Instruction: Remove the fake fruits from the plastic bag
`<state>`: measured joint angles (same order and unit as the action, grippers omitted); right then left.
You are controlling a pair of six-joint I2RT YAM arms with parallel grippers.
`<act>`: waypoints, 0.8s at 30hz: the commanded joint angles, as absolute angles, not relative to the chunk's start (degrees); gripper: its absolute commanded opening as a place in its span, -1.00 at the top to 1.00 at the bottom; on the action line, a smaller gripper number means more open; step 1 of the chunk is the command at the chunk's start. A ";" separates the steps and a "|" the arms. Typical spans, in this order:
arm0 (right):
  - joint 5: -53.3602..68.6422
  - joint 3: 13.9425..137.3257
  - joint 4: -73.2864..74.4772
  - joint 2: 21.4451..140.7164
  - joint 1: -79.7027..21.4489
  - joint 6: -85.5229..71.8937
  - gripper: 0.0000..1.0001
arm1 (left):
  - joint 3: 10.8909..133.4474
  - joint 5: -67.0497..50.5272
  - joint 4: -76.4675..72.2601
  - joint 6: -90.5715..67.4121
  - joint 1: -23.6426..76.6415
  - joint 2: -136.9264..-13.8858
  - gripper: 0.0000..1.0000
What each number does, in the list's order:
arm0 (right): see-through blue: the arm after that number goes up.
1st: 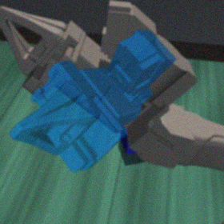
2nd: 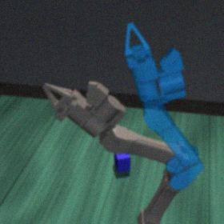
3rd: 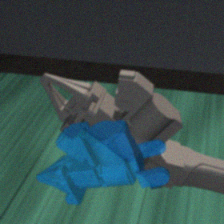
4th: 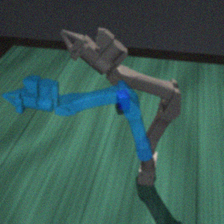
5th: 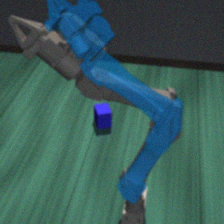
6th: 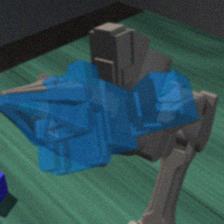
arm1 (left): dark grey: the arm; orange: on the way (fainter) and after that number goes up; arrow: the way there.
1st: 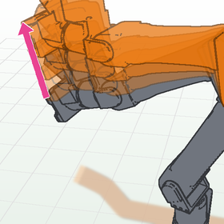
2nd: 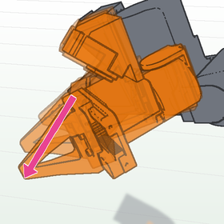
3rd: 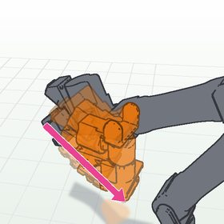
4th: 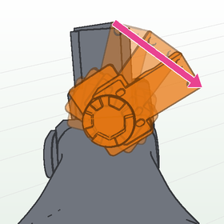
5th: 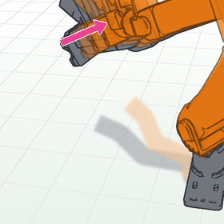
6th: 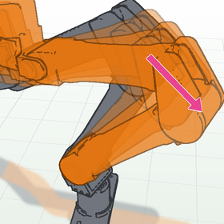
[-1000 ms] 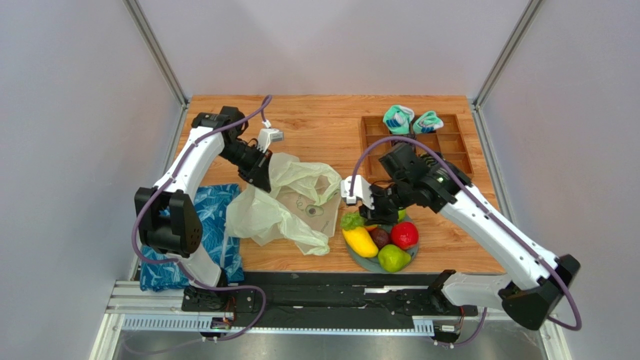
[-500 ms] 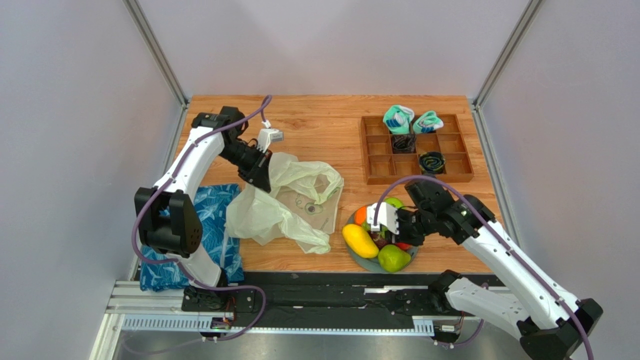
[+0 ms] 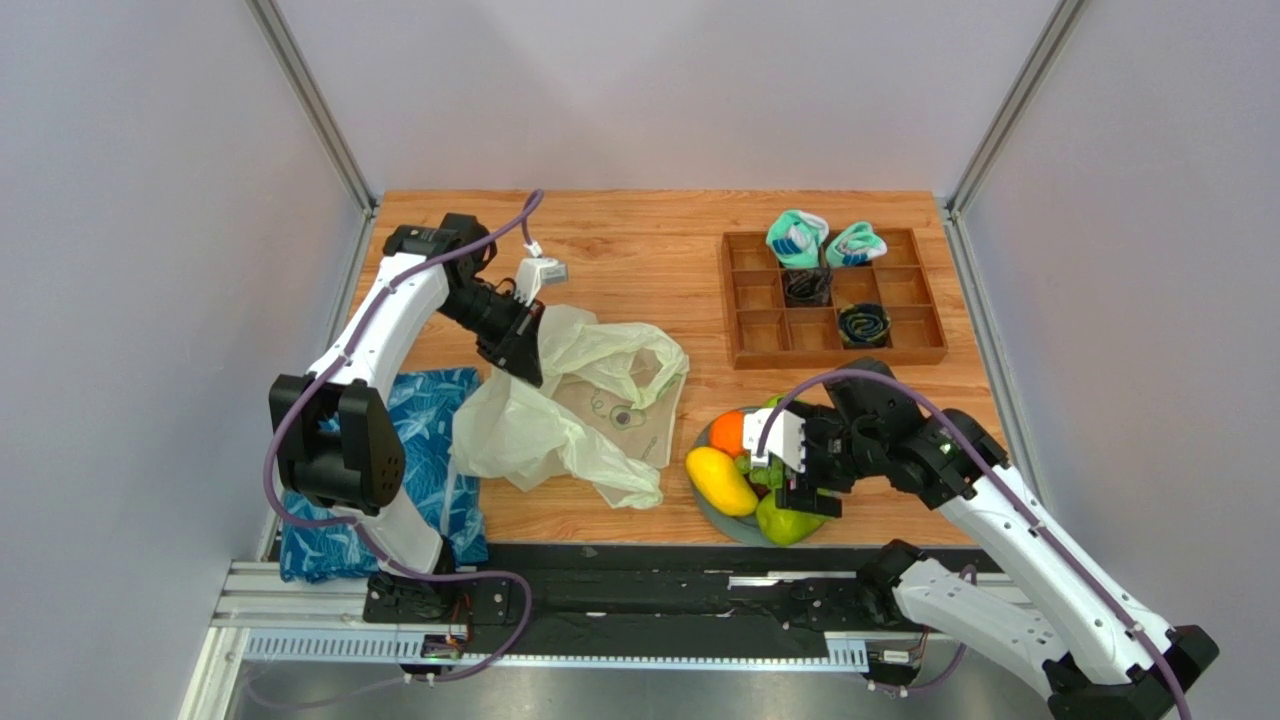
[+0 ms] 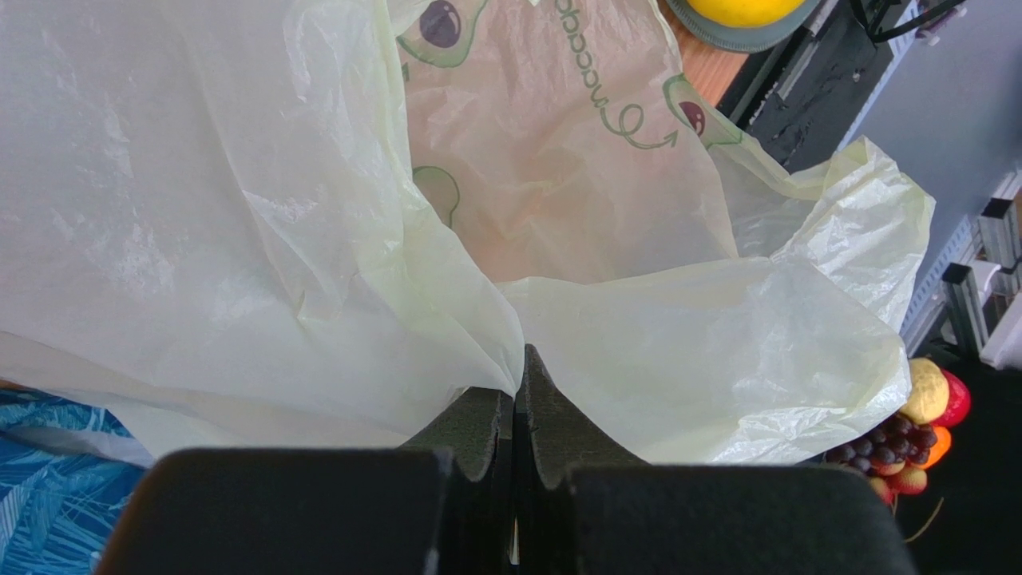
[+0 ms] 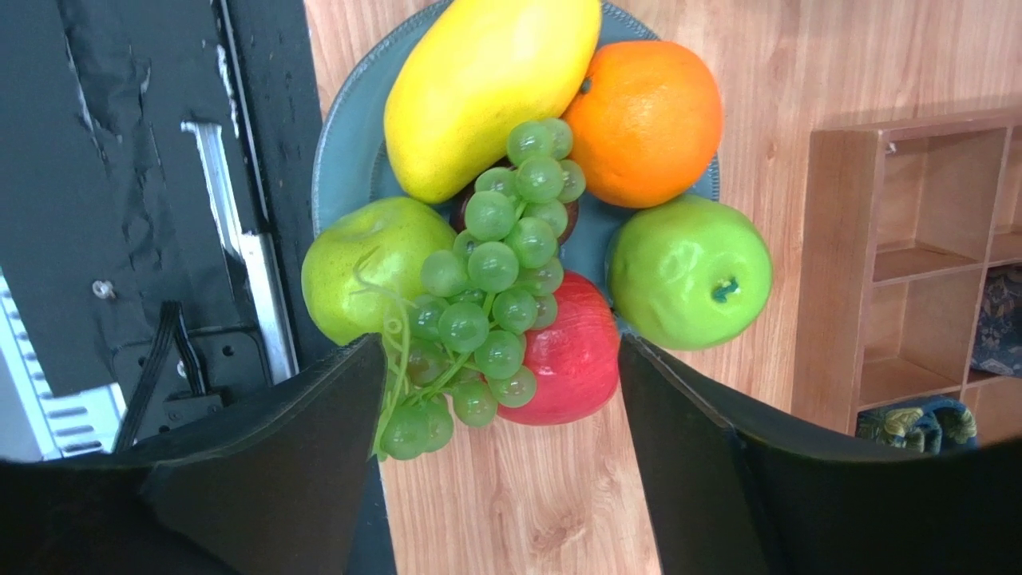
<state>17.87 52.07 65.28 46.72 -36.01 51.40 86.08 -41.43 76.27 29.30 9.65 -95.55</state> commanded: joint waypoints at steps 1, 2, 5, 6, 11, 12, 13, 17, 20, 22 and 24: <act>13.30 56.77 55.23 46.84 -34.46 37.00 -0.91 | 88.94 -43.50 78.22 30.50 9.49 -95.80 1.00; 11.18 56.86 51.45 47.19 -33.50 32.65 -1.00 | 89.38 -43.59 78.40 30.50 9.49 -95.80 1.00; 5.54 59.14 41.24 51.23 -27.88 17.12 -1.00 | 91.40 -43.51 78.40 30.50 9.49 -96.33 1.00; 5.36 62.02 39.83 52.81 -26.12 14.44 -1.00 | 92.28 -43.24 78.40 30.41 9.49 -96.68 1.00; 7.20 68.64 39.90 64.06 -14.26 3.53 -1.00 | 103.07 -40.00 78.66 27.95 9.49 -102.03 0.67; 7.64 69.08 39.99 65.03 -12.85 1.34 -1.00 | 105.44 -39.56 79.01 27.95 9.49 -102.82 0.54; 7.30 69.52 39.90 66.17 -10.40 0.54 -1.00 | 109.82 -39.12 79.27 27.34 9.49 -103.79 0.10; -1.46 67.08 39.20 65.05 -9.23 -4.03 -1.00 | 116.10 -37.97 78.67 26.02 9.49 -103.10 -0.79; -7.02 61.55 37.36 60.74 -9.23 -5.89 -1.00 | 114.70 -36.05 74.28 22.68 9.49 -98.10 -0.95; -10.43 59.25 37.44 57.85 -9.23 -7.72 -1.00 | 112.86 -34.29 72.08 19.97 9.49 -94.51 -0.96; -12.82 57.05 38.23 56.26 -9.23 -8.43 -1.00 | 111.19 -31.12 71.55 18.73 9.49 -92.38 -0.96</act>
